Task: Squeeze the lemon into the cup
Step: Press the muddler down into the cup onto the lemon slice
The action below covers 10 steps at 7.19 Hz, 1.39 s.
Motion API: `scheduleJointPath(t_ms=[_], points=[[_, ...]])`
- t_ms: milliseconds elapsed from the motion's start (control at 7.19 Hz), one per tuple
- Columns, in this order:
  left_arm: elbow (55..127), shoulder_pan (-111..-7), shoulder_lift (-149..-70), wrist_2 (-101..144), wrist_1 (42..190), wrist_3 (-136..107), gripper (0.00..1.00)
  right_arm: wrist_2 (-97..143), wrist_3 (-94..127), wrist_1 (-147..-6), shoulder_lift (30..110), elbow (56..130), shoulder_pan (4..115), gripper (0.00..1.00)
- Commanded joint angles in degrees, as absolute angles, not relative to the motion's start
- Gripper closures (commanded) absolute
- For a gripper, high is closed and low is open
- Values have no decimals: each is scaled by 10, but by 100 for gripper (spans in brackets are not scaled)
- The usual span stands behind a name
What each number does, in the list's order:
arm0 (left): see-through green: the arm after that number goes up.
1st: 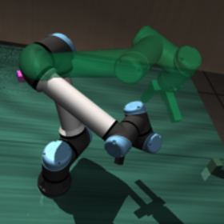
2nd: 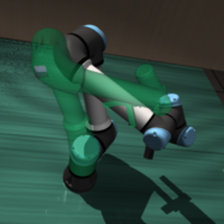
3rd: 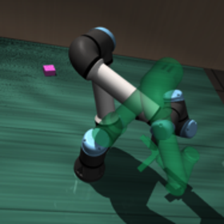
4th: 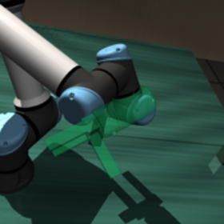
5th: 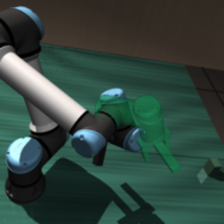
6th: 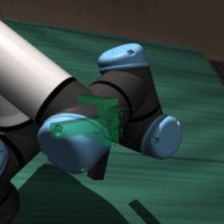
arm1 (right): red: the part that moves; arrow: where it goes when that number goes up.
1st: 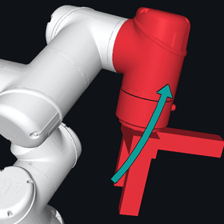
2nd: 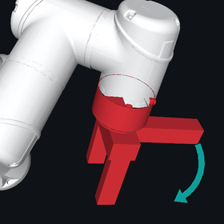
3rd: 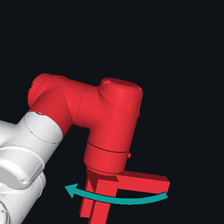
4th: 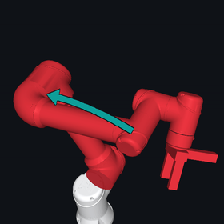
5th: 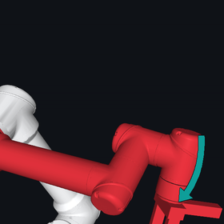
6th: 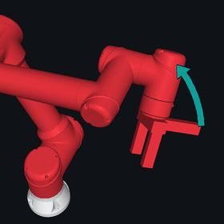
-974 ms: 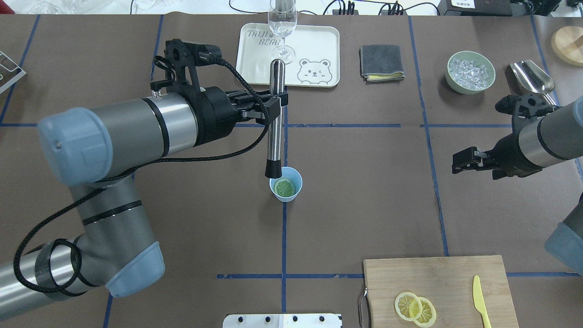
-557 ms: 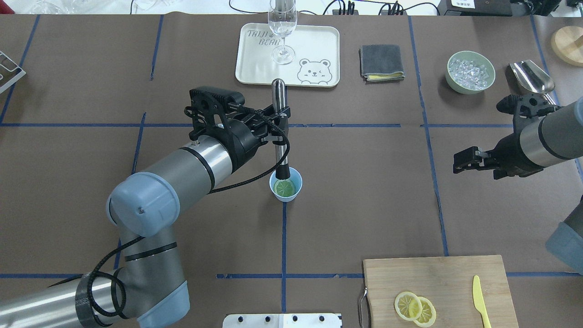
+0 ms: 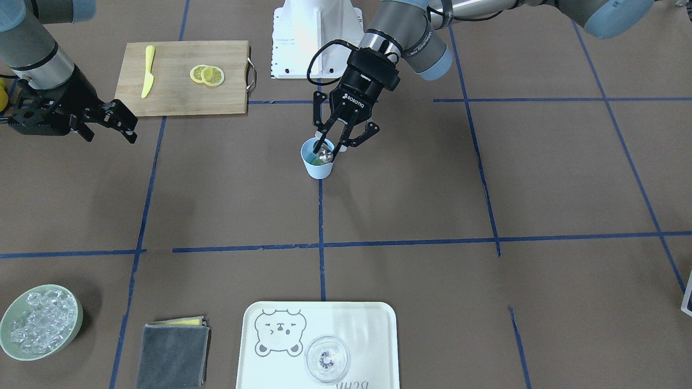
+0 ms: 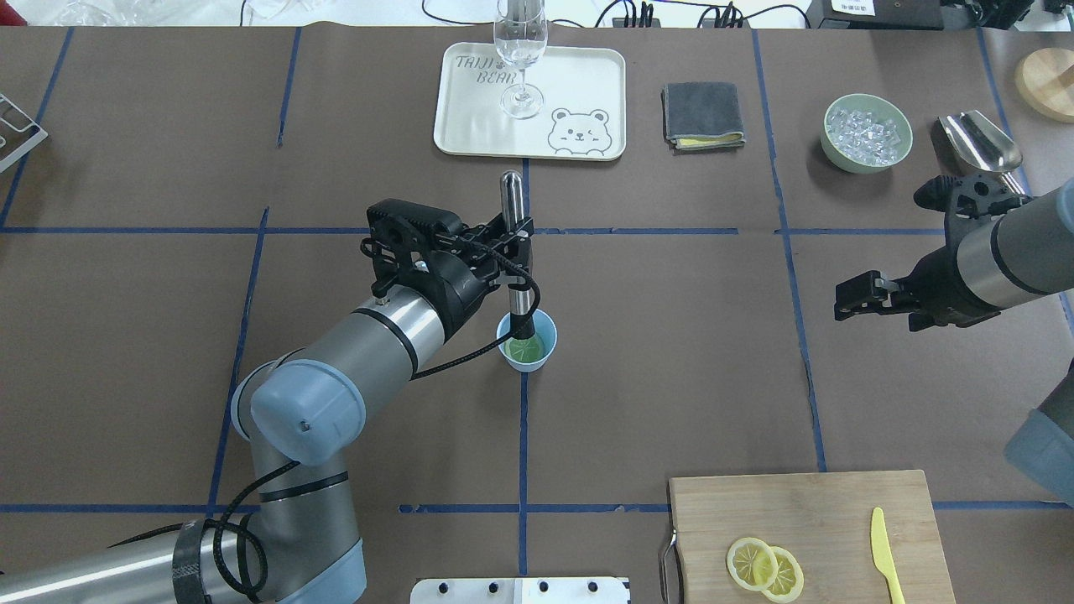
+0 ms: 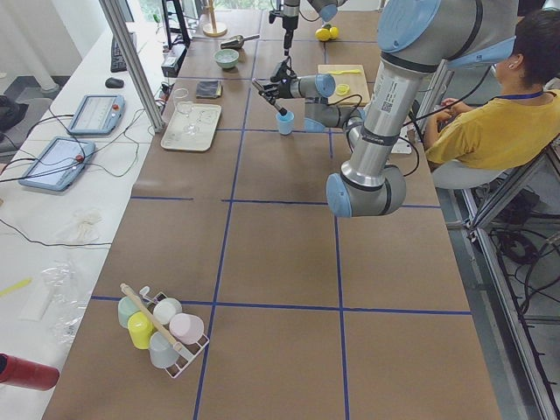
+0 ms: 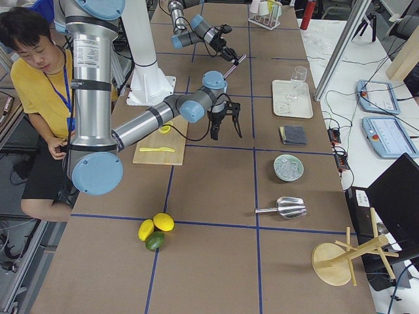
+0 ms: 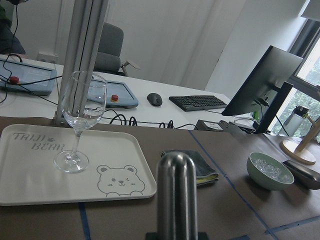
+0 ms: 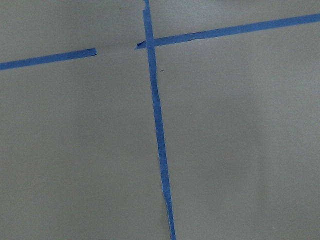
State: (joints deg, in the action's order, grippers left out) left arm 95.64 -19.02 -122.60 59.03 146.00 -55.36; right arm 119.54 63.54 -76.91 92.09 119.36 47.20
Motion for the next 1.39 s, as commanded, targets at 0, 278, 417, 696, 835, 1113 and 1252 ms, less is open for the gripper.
scheduleJointPath(t_ms=[0,278,417,696,835,1113,1252], points=[[935,-176,-1230,556,1464,-555,100,1196,635,-769,922,1194,472,0],[921,-174,-1238,550,1463,-554,100,1196,636,-769,922,1194,472,0],[921,-172,-1238,528,1463,-554,100,1196,636,-769,922,1195,472,0],[926,-136,-1238,471,1463,-509,100,1204,636,-769,919,1194,471,0],[925,-126,-1241,463,1463,-493,100,1204,636,-769,919,1194,471,0],[920,-104,-1245,439,1462,-486,100,1204,637,-768,919,1196,471,0],[915,-102,-1248,435,1462,-483,100,1204,638,-768,920,1197,471,0]])
